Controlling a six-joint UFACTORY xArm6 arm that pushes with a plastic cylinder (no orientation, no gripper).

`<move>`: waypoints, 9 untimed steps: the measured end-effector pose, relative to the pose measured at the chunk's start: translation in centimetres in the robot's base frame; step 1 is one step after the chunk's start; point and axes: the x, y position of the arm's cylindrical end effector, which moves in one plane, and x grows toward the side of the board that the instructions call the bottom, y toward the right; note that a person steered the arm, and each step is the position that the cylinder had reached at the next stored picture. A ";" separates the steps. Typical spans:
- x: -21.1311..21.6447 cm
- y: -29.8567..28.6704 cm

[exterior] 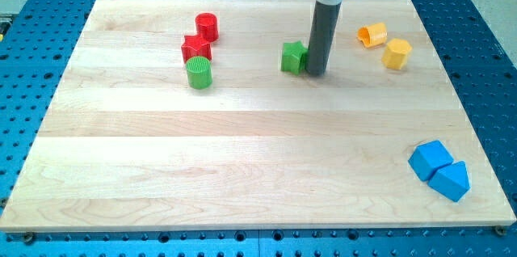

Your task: Move the green star to the bottom left of the green circle

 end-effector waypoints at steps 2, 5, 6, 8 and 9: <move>-5.4 -1.3; 3.4 -7.2; 4.3 -3.1; 9.0 -9.1; 10.6 -4.4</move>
